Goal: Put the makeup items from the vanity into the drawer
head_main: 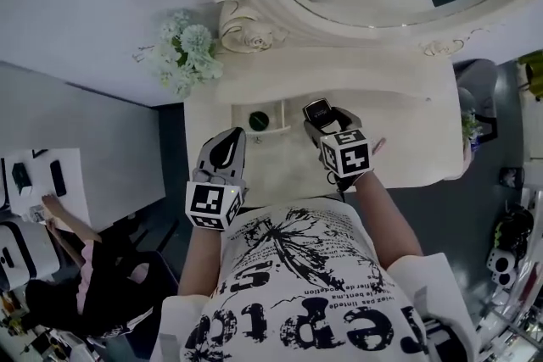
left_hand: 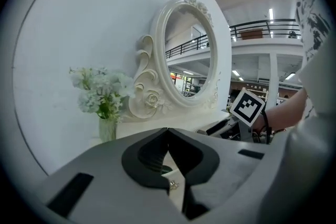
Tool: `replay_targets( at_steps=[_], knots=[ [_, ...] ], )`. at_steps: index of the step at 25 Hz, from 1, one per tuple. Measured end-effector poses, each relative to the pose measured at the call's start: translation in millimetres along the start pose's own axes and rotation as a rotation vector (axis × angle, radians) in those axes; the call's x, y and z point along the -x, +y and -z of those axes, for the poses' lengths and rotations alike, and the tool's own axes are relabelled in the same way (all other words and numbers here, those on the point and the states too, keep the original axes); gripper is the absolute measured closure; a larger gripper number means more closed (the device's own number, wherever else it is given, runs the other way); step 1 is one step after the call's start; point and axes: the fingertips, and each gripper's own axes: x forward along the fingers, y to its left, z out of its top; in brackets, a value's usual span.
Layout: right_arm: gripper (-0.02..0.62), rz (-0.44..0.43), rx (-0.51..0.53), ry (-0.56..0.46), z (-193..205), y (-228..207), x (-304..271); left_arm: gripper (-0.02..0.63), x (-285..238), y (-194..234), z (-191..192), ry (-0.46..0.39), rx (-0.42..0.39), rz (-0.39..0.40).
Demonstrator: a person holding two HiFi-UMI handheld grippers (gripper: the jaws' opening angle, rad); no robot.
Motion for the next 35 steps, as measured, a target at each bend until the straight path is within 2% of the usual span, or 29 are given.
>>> replay_targets(
  at_steps=[5, 10, 18, 24, 35],
  knots=[
    [0.275, -0.070, 0.060, 0.018, -9, 56, -20, 0.586, 31, 32, 3, -0.014, 0.015, -0.050],
    [0.275, -0.114, 0.118, 0.065, -17, 92, -41, 0.586, 60, 65, 9, -0.021, 0.041, -0.121],
    [0.275, -0.193, 0.115, 0.094, -22, 133, -63, 0.586, 87, 96, 17, -0.023, 0.065, -0.180],
    [0.275, -0.120, 0.125, 0.077, -22, 133, -64, 0.586, 86, 98, 16, -0.028, 0.059, -0.161],
    [0.275, -0.083, 0.077, -0.012, -32, 114, -35, 0.587, 66, 80, 7, -0.034, 0.030, -0.079]
  ],
)
